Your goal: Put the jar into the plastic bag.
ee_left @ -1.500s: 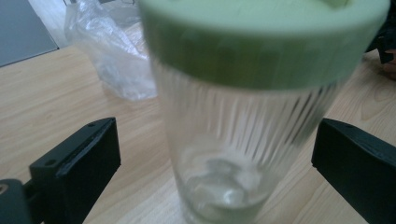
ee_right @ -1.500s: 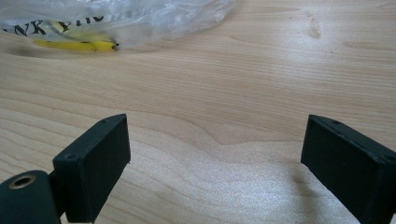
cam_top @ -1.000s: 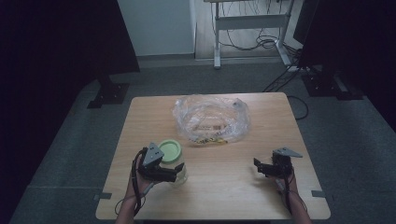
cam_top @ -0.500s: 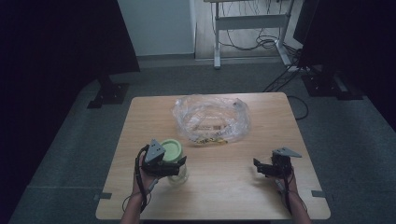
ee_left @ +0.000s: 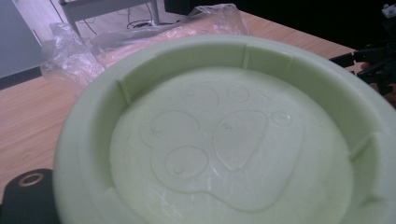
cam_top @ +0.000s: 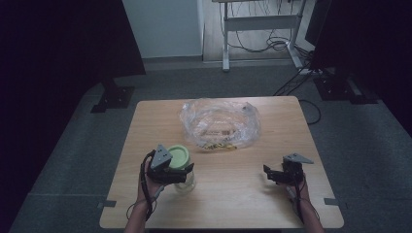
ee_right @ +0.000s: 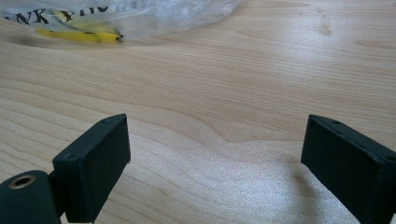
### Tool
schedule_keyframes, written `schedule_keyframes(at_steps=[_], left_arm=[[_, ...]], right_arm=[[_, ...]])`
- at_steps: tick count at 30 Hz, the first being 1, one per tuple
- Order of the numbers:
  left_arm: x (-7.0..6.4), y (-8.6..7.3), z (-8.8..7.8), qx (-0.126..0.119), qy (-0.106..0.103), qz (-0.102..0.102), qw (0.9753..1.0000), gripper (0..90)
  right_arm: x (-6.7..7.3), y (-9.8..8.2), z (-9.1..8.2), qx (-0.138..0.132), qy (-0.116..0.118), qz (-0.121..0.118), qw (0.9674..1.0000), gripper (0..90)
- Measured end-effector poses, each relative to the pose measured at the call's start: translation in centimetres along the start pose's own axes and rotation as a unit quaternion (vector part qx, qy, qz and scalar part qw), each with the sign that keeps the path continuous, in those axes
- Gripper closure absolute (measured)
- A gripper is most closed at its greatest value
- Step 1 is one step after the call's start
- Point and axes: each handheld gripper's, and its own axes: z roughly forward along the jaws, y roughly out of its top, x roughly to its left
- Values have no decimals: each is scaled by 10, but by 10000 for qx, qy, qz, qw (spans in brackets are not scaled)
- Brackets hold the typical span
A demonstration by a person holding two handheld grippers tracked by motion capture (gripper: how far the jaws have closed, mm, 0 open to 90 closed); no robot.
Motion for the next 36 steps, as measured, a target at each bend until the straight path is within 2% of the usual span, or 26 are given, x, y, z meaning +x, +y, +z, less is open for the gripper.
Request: schedule_keyframes(at_steps=[7, 15, 22, 36], left_arm=[[1, 3, -1, -90, 10, -131, 9999, 109], [-2, 11, -3, -129, 48, -159, 9998, 109], [-4, 15, -1, -104, 71, -106, 9999, 109], [-18, 37, 14, -120, 58, 31, 9999, 109]], right_arm=[[-1, 0, 0, -11, 20, 75, 10000, 79], [-3, -1, -1, -49, 21, 170, 9998, 80], [-4, -1, -1, -29, 109, 189, 9998, 82], [-7, -1, -2, -62, 265, 250, 9993, 83]])
